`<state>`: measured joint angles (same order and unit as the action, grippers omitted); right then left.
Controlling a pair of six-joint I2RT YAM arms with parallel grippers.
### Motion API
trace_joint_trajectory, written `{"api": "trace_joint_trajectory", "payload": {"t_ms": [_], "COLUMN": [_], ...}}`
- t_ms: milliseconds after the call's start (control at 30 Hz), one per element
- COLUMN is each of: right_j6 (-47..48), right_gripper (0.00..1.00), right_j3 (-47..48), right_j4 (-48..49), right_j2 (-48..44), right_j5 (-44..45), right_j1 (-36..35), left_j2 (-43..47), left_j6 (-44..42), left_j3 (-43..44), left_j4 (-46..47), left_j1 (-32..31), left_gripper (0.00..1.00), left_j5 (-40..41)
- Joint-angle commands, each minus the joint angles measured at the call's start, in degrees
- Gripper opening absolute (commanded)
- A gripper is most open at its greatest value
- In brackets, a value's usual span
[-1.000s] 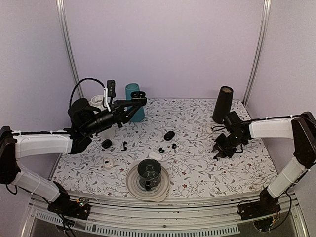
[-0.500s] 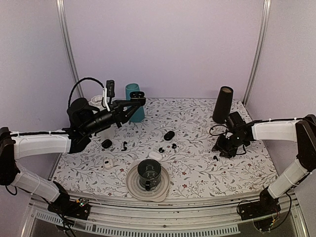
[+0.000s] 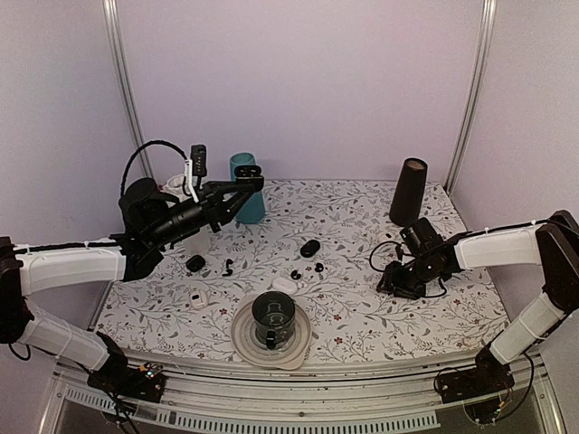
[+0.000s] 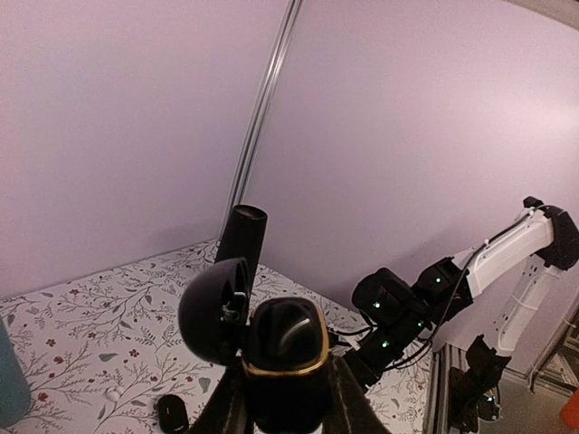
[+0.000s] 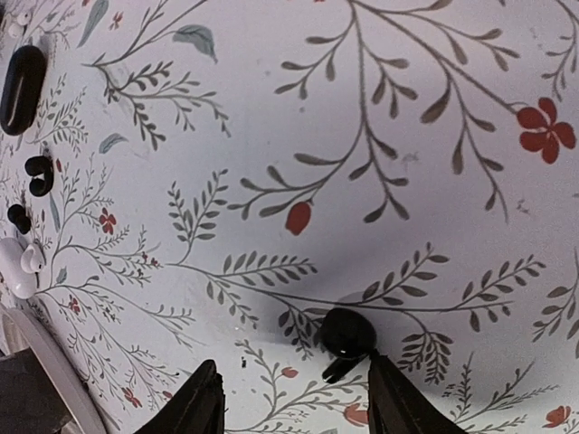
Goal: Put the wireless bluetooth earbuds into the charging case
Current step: Adjust the right earbud at the center of the board, then pick up the right earbud from the center of the board.
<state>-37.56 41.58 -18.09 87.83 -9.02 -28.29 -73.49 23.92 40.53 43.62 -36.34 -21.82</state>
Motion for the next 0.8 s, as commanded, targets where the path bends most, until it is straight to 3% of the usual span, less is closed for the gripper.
{"api": "trace_joint_trajectory", "payload": {"t_ms": [0,300,767], "right_j6": [-1.6,-3.2,-9.1], "right_gripper": [0.53,0.47,0.28], "right_j3": [1.9,5.8,10.8], "right_j4": [-0.4,-10.0,-10.1], "right_j2": [1.0,0.6,7.6], "right_j5": [1.2,11.5,14.1], "right_j1": [-2.6,-2.7,-3.4], "left_j2": [1.3,1.3,1.5], "left_j6": [-0.7,-0.5,-1.0], "left_j3": [1.1,1.4,1.2], "left_j4": [-0.6,-0.9,-0.7], "left_j1": [0.7,0.7,0.7], "left_gripper": [0.00,0.00,0.00], "left_j5": [0.5,0.3,0.2]}}
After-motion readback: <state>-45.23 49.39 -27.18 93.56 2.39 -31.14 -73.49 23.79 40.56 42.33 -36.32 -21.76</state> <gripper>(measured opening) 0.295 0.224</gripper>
